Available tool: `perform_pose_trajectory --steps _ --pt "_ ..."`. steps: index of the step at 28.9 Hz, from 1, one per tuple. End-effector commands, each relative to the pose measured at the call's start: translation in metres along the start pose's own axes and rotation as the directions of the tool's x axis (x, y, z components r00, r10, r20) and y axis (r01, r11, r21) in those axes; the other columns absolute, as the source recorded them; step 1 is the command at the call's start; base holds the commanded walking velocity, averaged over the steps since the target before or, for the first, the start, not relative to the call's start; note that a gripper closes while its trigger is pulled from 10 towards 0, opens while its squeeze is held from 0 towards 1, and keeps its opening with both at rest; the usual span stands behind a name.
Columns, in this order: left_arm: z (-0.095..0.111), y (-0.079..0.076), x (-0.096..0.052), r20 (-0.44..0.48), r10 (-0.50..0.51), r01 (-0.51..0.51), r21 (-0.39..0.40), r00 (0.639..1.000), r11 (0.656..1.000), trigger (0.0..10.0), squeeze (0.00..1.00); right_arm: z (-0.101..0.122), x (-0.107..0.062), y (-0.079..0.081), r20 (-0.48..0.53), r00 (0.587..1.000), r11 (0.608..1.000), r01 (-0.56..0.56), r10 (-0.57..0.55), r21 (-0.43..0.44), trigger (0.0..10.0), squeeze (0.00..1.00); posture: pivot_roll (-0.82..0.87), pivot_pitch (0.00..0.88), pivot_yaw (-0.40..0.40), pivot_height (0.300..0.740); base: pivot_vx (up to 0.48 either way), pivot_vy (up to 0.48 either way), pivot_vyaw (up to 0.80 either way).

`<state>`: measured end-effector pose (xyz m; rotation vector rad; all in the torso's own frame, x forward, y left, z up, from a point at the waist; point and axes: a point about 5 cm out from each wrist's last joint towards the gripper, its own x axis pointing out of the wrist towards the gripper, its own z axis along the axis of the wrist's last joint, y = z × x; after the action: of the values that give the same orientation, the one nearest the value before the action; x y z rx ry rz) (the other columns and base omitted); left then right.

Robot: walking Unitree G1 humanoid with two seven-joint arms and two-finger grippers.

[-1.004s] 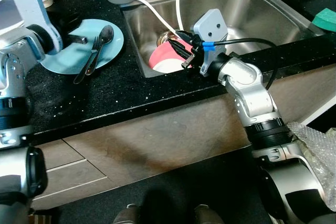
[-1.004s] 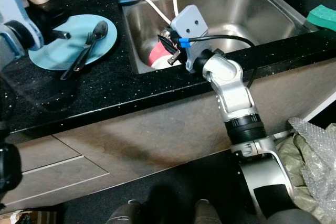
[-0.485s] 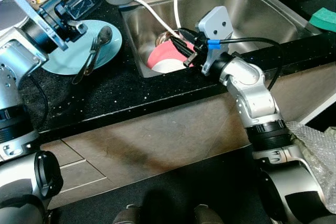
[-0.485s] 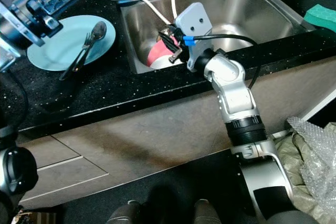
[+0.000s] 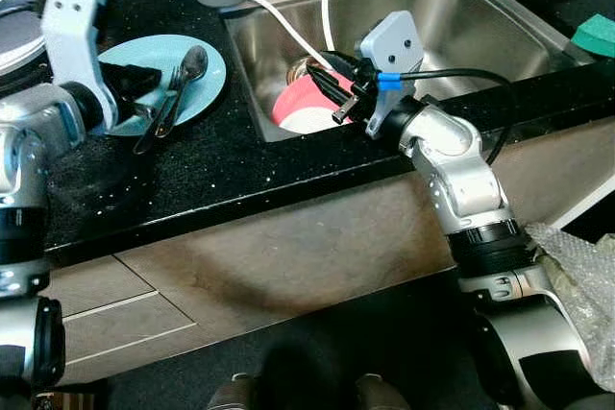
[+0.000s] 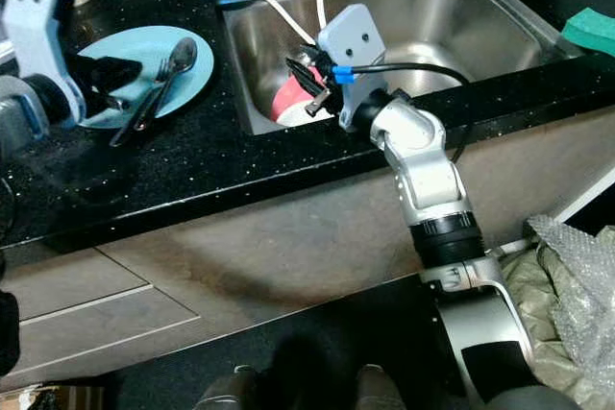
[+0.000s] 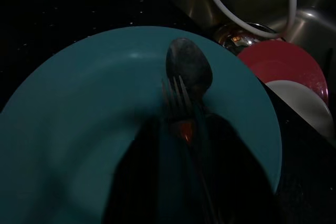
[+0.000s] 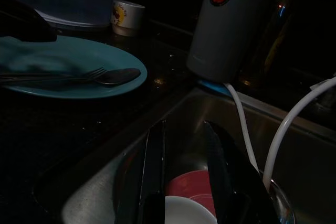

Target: Kitchen organization

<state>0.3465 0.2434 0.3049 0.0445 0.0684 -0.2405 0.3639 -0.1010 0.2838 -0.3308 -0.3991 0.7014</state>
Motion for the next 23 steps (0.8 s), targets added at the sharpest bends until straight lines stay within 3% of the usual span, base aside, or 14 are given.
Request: perform_pose_trajectory --steps 1,7,8,9,10,16,23 --pt "0.000 0.002 0.000 -0.009 0.007 -0.007 -0.021 1.000 1.000 10.0 1.00 0.002 0.001 0.005 0.008 1.000 1.000 -0.023 0.023 0.000 10.0 0.00 0.05 0.189 0.052 0.740 0.000 0.000 0.00" --pt "-0.005 0.003 0.001 -0.065 0.027 -0.029 -0.037 0.998 0.999 10.0 1.00 0.002 0.000 0.005 0.006 1.000 1.000 -0.027 0.027 -0.005 10.0 0.00 0.05 0.189 0.052 0.740 0.000 0.000 0.00" --pt "-0.013 0.004 0.004 -0.132 0.048 -0.054 -0.042 0.990 0.998 10.0 0.50 0.001 0.000 0.005 0.003 1.000 1.000 -0.030 0.030 -0.007 10.0 0.00 0.05 0.190 0.054 0.740 0.000 0.000 0.00" --pt "-0.016 0.004 0.004 -0.157 0.061 -0.068 -0.038 0.986 0.997 10.0 0.50 0.001 0.000 0.005 0.002 0.999 0.999 -0.032 0.032 -0.008 10.0 0.00 0.05 0.190 0.054 0.740 0.000 0.000 0.00" --pt "-0.018 0.004 0.005 -0.172 0.070 -0.077 -0.034 0.983 0.996 10.0 0.00 0.001 0.000 0.005 0.002 0.999 0.999 -0.032 0.032 -0.008 10.0 0.00 0.05 0.190 0.054 0.740 0.000 0.000 0.00" --pt "-0.031 0.005 0.005 -0.264 0.100 -0.104 -0.003 0.959 0.995 10.0 0.00 0.001 0.000 0.005 0.001 0.999 0.999 -0.034 0.034 -0.009 10.0 0.00 0.05 0.192 0.059 0.740 0.000 0.000 0.00" --pt "-0.036 0.005 0.005 -0.302 0.086 -0.088 0.005 0.949 0.996 10.0 0.00 0.000 -0.001 0.005 -0.003 0.999 0.999 -0.033 0.033 -0.011 10.0 0.00 0.05 0.192 0.062 0.740 0.000 0.000 0.00"
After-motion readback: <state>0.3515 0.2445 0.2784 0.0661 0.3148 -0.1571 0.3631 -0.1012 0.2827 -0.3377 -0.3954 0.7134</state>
